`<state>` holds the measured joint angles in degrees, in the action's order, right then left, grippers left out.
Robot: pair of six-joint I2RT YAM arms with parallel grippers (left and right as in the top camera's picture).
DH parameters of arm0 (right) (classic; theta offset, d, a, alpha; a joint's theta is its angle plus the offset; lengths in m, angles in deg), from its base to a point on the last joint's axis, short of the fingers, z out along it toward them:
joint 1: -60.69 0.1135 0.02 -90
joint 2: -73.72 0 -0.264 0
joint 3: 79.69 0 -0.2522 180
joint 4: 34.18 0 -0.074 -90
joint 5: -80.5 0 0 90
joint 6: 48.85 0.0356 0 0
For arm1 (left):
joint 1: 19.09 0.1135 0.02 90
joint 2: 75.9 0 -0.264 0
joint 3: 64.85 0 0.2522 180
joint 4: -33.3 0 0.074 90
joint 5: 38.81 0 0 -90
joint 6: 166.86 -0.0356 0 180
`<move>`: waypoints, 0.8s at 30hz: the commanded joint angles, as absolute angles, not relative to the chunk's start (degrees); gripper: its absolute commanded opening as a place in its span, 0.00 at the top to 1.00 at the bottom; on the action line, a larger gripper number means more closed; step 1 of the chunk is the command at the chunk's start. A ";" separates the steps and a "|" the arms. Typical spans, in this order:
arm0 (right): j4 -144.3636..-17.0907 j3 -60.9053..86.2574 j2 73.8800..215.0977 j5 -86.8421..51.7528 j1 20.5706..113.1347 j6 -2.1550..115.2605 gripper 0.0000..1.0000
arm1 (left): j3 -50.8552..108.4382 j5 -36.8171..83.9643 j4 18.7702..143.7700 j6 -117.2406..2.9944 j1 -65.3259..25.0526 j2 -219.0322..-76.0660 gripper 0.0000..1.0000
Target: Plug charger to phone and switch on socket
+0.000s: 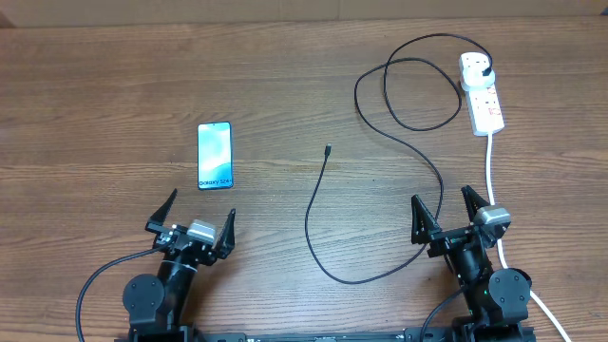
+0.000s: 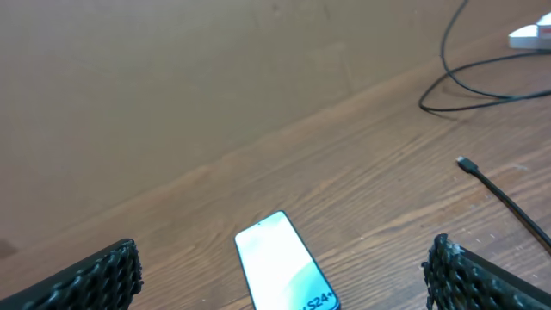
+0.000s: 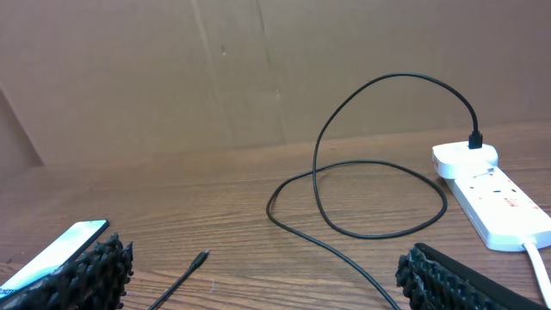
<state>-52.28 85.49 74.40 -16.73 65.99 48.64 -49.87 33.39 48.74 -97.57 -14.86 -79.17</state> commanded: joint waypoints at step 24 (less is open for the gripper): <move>-52.11 86.08 73.99 -16.66 65.97 48.77 0.00 | 15.24 30.13 87.62 -88.35 -14.99 -142.27 0.00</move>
<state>-52.32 85.49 74.43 -16.73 65.97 48.64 2.13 31.40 79.40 -89.05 -14.86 -131.63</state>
